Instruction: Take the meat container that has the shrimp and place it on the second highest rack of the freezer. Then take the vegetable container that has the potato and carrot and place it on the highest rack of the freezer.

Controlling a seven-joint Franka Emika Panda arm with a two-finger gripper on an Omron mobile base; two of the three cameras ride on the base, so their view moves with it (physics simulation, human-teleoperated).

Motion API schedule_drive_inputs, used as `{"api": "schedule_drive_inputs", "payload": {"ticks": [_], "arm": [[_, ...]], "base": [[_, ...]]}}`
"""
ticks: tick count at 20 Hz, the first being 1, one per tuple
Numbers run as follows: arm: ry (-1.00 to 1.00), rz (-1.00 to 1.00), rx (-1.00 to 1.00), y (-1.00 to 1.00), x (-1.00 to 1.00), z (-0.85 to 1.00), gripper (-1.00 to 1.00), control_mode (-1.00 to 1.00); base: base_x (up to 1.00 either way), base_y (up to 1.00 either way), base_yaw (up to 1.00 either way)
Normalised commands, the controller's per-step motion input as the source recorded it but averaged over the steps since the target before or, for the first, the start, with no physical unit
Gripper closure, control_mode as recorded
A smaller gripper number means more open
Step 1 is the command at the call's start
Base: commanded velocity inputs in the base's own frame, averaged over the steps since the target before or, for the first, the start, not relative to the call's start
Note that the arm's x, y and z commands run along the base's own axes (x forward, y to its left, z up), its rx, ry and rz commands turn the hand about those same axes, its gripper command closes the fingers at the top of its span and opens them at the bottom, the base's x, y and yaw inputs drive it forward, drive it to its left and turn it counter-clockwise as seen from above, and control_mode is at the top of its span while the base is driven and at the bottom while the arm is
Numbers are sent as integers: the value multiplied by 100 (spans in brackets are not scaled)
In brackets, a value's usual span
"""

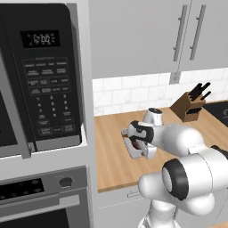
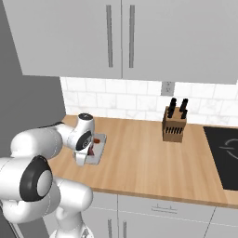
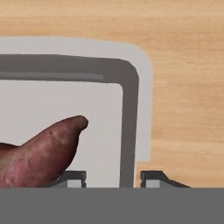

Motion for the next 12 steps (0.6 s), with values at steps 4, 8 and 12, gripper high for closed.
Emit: {"api": "schedule_drive_inputs", "payload": {"ticks": [4,8,12], "arm": [[0,0,0,0,0,0,100,-100],[0,0,0,0,0,0,100,-100],[0,0,0,0,0,0,100,-100]], "base": [[0,0,0],[0,0,0],[0,0,0]]}}
